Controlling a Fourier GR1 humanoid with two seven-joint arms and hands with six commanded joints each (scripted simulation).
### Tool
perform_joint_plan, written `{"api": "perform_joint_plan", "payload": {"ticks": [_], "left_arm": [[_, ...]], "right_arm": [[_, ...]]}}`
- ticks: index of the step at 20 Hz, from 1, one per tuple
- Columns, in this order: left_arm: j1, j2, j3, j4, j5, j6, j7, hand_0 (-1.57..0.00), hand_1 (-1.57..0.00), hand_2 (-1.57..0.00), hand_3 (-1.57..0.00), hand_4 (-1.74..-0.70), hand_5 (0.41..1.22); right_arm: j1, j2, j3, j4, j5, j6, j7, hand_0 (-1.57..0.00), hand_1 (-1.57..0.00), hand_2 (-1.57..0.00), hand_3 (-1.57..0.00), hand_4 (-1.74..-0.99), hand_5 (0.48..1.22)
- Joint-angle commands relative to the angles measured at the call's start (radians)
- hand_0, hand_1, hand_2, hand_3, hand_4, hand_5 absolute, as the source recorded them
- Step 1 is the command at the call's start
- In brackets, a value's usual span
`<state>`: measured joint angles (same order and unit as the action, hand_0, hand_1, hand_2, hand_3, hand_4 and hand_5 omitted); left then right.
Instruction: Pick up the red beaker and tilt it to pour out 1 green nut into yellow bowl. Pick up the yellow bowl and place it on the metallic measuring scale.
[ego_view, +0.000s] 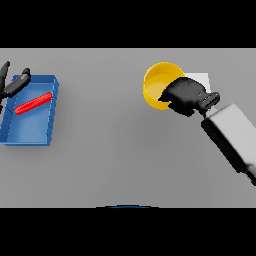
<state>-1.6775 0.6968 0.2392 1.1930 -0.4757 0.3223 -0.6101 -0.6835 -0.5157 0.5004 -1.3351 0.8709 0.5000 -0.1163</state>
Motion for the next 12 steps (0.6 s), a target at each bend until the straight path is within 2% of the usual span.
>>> {"api": "perform_joint_plan", "payload": {"ticks": [1,3,5,7,11,12], "left_arm": [[0.001,-0.003,0.001,0.005,0.001,0.008,0.001,0.0,0.0,0.0,0.0,-0.73,0.717],[-0.008,0.006,0.0,0.024,0.002,0.008,0.004,0.0,0.0,0.0,0.0,-0.73,0.724],[-0.009,0.011,0.001,0.025,0.001,0.0,0.002,0.0,0.0,0.0,0.0,-0.74,0.73],[-0.01,0.011,0.002,0.025,0.002,0.003,0.0,0.0,0.0,0.0,0.0,-0.74,0.738],[-0.018,0.015,-0.002,0.054,-0.006,0.019,0.0,0.0,0.0,0.0,0.0,-0.72,0.725],[-0.016,0.013,-0.001,0.04,-0.004,0.011,0.009,0.0,0.0,0.0,0.0,-0.72,0.72]], "right_arm": [[-0.01,-0.001,-0.012,0.033,0.001,-0.014,-0.005,-1.57,-1.57,-1.53,-1.15,-1.741,1.221],[-0.025,-0.001,-0.043,0.109,0.003,-0.056,0.009,-1.57,-1.57,-1.54,-1.15,-1.741,1.221],[-0.033,-0.023,-0.056,0.158,0.004,-0.088,-0.041,-1.57,-1.57,-1.54,-1.14,-1.741,1.221],[-0.03,-0.03,-0.062,0.175,0.013,-0.104,-0.035,-1.57,-1.57,-1.55,-1.15,-1.741,1.221],[-0.053,-0.018,-0.091,0.318,0.029,-0.165,-0.026,-1.57,-1.57,-1.5,-1.17,-1.741,1.221],[-0.063,-0.01,-0.098,0.362,0.031,-0.19,-0.04,-1.57,-1.57,-1.49,-1.2,-1.741,1.221]]}}
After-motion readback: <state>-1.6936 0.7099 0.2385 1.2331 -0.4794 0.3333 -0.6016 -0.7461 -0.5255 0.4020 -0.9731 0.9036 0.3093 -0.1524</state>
